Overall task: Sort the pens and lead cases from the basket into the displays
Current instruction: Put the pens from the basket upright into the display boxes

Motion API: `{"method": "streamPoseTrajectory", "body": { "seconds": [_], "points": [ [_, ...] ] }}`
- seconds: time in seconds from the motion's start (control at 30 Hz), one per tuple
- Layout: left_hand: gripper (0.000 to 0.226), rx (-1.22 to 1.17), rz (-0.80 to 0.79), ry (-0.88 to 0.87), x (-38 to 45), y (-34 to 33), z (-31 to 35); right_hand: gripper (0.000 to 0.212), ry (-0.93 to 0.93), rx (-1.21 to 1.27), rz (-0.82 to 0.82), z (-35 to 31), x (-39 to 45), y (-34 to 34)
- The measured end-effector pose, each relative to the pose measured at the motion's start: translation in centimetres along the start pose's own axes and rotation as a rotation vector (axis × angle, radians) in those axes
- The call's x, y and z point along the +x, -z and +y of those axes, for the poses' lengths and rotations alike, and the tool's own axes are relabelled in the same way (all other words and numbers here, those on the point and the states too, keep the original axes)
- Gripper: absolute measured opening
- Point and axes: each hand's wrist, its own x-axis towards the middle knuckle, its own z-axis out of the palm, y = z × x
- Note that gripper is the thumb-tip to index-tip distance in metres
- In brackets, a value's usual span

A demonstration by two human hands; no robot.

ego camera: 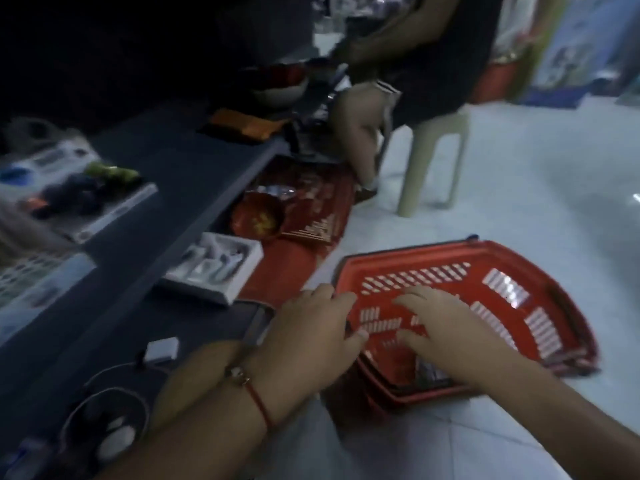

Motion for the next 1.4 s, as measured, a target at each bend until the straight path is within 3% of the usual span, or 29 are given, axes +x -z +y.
{"method": "streamPoseTrajectory", "body": {
  "seconds": [0.2,0.33,0.47,0.7,0.9,0.97,1.07,1.23,1.4],
  "points": [
    [0.058,0.077,-0.235,-0.140,7.1,-5.3,4.9,0.050,-0.263,0.032,-0.226,8.6,-1.8,-3.9],
    [0.052,0.068,-0.333,-0.155,9.6,-9.2,5.3,0.063,-0.393,0.068,-0.446,11.9,-0.1,-7.2],
    [0.041,0.028,-0.288,-0.120,10.5,-13.3,3.9,0.060,-0.427,0.122,-0.619,14.1,3.7,-11.2],
    [0.040,-0.049,-0.243,-0.136,12.4,-17.7,2.3,0.032,-0.536,0.281,-0.968,16.8,8.1,-20.5],
    [0.036,-0.075,-0.254,-0.138,13.2,-19.1,1.0,0.023,-0.844,0.253,-0.934,18.1,9.2,-27.4],
    [0.032,-0.095,-0.252,-0.133,13.5,-19.3,0.9,0.046,-0.913,0.212,-0.941,17.4,9.7,-28.6],
    [0.030,-0.133,-0.227,-0.142,13.8,-19.5,0.9,0.083,-1.127,0.241,-0.804,17.4,10.0,-30.4],
    [0.032,-0.162,-0.222,-0.124,13.9,-19.8,0.9,0.072,-1.200,0.398,-0.540,18.9,9.4,-33.1],
    [0.033,-0.164,-0.236,-0.115,14.0,-20.0,0.8,0.065,-1.185,0.374,-0.589,18.6,9.4,-32.3]
  ]
}}
